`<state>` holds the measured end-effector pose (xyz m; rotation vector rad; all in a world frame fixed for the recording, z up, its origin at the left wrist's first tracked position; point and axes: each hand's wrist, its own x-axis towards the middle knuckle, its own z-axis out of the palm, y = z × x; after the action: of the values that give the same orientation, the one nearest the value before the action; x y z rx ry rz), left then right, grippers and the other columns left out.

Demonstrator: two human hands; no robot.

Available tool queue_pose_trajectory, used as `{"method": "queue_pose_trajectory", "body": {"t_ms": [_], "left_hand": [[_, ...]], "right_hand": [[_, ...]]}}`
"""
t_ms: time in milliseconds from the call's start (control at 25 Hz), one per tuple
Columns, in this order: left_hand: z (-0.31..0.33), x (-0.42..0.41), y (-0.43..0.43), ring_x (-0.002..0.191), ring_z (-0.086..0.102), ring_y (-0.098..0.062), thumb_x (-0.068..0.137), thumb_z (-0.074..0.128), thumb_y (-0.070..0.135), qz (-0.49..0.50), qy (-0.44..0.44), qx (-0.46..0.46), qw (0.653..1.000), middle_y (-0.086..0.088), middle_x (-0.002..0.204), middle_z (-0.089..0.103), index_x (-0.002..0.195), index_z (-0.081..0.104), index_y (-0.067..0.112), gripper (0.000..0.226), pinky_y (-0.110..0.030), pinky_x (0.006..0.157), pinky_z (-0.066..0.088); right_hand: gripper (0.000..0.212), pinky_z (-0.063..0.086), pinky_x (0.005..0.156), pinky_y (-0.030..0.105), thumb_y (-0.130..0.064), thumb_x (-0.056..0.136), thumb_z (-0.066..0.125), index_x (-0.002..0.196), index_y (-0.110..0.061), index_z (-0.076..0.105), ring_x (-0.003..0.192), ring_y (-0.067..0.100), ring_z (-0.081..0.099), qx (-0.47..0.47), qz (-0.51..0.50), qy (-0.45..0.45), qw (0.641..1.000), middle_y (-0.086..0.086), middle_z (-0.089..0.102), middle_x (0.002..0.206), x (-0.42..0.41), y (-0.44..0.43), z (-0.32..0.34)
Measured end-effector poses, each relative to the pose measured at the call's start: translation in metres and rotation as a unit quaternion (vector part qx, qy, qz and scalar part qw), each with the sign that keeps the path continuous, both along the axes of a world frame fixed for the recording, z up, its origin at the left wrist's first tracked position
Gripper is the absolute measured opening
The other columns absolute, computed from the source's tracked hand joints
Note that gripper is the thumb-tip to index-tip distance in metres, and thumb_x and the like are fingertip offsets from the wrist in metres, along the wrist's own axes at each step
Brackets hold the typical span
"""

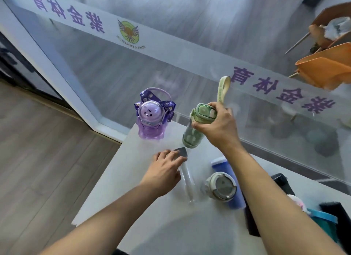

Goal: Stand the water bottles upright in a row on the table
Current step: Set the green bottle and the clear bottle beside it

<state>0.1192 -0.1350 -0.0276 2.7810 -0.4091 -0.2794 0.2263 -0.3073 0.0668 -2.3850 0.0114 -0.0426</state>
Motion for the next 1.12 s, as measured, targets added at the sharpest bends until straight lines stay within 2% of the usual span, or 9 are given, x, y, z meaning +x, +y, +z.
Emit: {"method": "queue_pose_trajectory", "body": {"t_ms": [120, 280, 440, 680, 800, 960, 1120], "left_hand": [[-0.017, 0.0, -0.022, 0.144, 0.023, -0.032, 0.091, 0.05, 0.03, -0.013, 0.038, 0.031, 0.999, 0.0, 0.16, 0.025, 0.145, 0.031, 0.039, 0.058, -0.045, 0.111, 0.023], [-0.041, -0.009, -0.035, 0.149, 0.008, -0.034, 0.095, 0.045, 0.032, -0.036, 0.087, 0.06, 0.994, -0.003, 0.165, 0.007, 0.148, 0.023, 0.041, 0.058, -0.046, 0.115, 0.018], [-0.052, -0.025, -0.034, 0.151, 0.004, -0.031, 0.097, 0.04, 0.041, -0.012, 0.117, 0.052, 0.992, 0.002, 0.166, -0.007, 0.15, 0.019, 0.042, 0.057, -0.046, 0.116, 0.017], [-0.053, -0.046, -0.036, 0.151, 0.003, -0.031, 0.097, 0.04, 0.047, 0.016, 0.126, 0.04, 0.991, 0.004, 0.165, -0.011, 0.149, 0.019, 0.041, 0.056, -0.043, 0.116, 0.018], [-0.057, -0.049, -0.042, 0.15, 0.005, -0.031, 0.096, 0.043, 0.047, 0.019, 0.126, 0.037, 0.991, 0.005, 0.165, -0.011, 0.148, 0.021, 0.039, 0.056, -0.044, 0.115, 0.02], [-0.061, -0.044, -0.046, 0.15, 0.01, -0.033, 0.093, 0.052, 0.046, 0.029, 0.121, 0.044, 0.991, 0.005, 0.165, -0.001, 0.139, 0.036, 0.031, 0.051, -0.047, 0.113, 0.024], [-0.063, -0.046, -0.044, 0.148, 0.015, -0.035, 0.09, 0.062, 0.032, 0.045, 0.116, 0.054, 0.991, 0.004, 0.165, 0.0, 0.133, 0.041, 0.025, 0.049, -0.047, 0.108, 0.033]], "right_hand": [[0.069, 0.046, 0.085, 0.015, -0.036, 0.067, 0.091, 0.127, -0.023, 0.057, 0.081, 0.0, 0.051, 0.005, 0.003, 0.017, 1.0, 0.004, 0.047, 0.115, 0.011, -0.004, -0.013], [0.07, 0.047, 0.086, 0.014, -0.035, 0.066, 0.092, 0.126, -0.023, 0.058, 0.081, -0.003, 0.053, 0.02, -0.003, 0.017, 1.0, 0.003, 0.047, 0.114, 0.017, -0.005, -0.021], [0.07, 0.051, 0.09, 0.021, -0.036, 0.067, 0.091, 0.126, -0.023, 0.057, 0.086, 0.005, 0.055, 0.019, 0.008, 0.029, 0.999, 0.003, 0.047, 0.114, 0.017, -0.003, -0.02], [0.07, 0.05, 0.09, 0.02, -0.037, 0.069, 0.09, 0.129, -0.023, 0.055, 0.096, 0.014, 0.057, 0.01, 0.01, 0.026, 1.0, 0.004, 0.045, 0.114, 0.007, -0.004, -0.02], [0.071, 0.053, 0.092, 0.026, -0.041, 0.07, 0.089, 0.129, -0.023, 0.054, 0.098, 0.017, 0.057, 0.002, 0.003, 0.025, 1.0, 0.004, 0.045, 0.115, 0.006, -0.003, -0.021], [0.072, 0.055, 0.095, 0.036, -0.046, 0.072, 0.086, 0.129, -0.024, 0.05, 0.101, 0.021, 0.058, -0.027, 0.002, 0.026, 0.999, 0.005, 0.045, 0.116, 0.003, 0.0, -0.021], [0.074, 0.055, 0.095, 0.038, -0.049, 0.071, 0.085, 0.13, -0.022, 0.048, 0.101, 0.023, 0.059, -0.045, -0.003, 0.025, 0.999, 0.005, 0.043, 0.117, 0.001, 0.0, -0.022]]}}
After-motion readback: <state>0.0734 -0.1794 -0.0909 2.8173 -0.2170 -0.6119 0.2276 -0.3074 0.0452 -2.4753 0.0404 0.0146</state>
